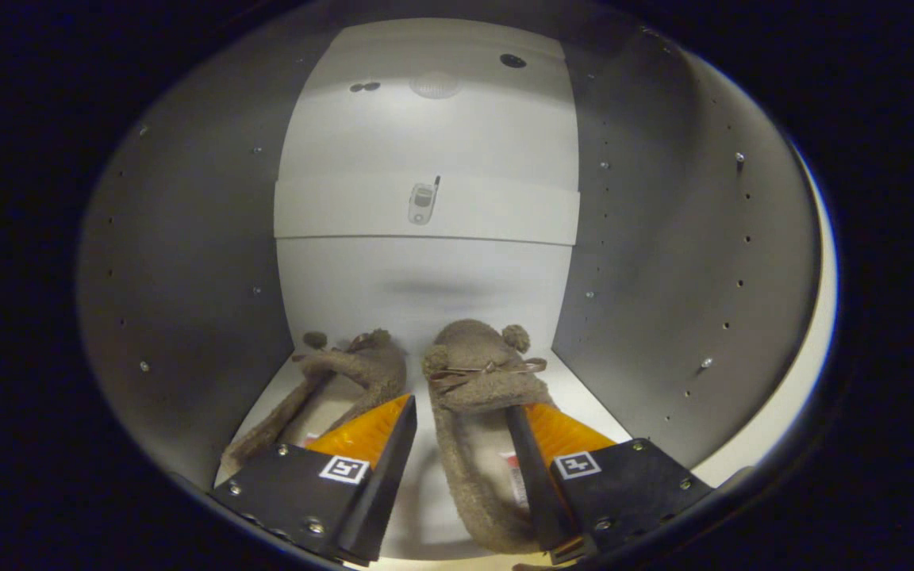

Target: Open the shoe cabinet door, grab the shoes and put them into the shoe cabinet, then close the shoe cabinet door.

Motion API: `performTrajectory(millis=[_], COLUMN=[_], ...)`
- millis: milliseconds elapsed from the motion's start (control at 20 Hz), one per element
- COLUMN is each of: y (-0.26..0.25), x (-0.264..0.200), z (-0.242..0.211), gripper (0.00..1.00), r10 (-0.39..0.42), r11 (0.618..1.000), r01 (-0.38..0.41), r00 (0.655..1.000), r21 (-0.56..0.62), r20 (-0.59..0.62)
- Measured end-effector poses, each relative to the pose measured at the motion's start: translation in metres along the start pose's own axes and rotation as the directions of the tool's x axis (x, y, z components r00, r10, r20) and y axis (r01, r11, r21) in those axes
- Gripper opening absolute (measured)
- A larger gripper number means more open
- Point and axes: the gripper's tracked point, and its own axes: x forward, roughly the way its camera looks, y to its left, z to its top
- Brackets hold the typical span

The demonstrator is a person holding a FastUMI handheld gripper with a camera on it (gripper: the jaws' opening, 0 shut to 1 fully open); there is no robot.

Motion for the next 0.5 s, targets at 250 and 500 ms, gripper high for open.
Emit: performTrajectory(millis=[250,500], y=[-0.006,-0.018], x=[-0.005,-0.025], z=[-0.002,0.006], gripper=[0.7,0.7], r10=[0.026,0.019], r11=[0.994,0.989], r01=[-0.019,-0.012], r00=[0.998,0.999], r21=[0.108,0.148], r20=[-0.063,-0.044])
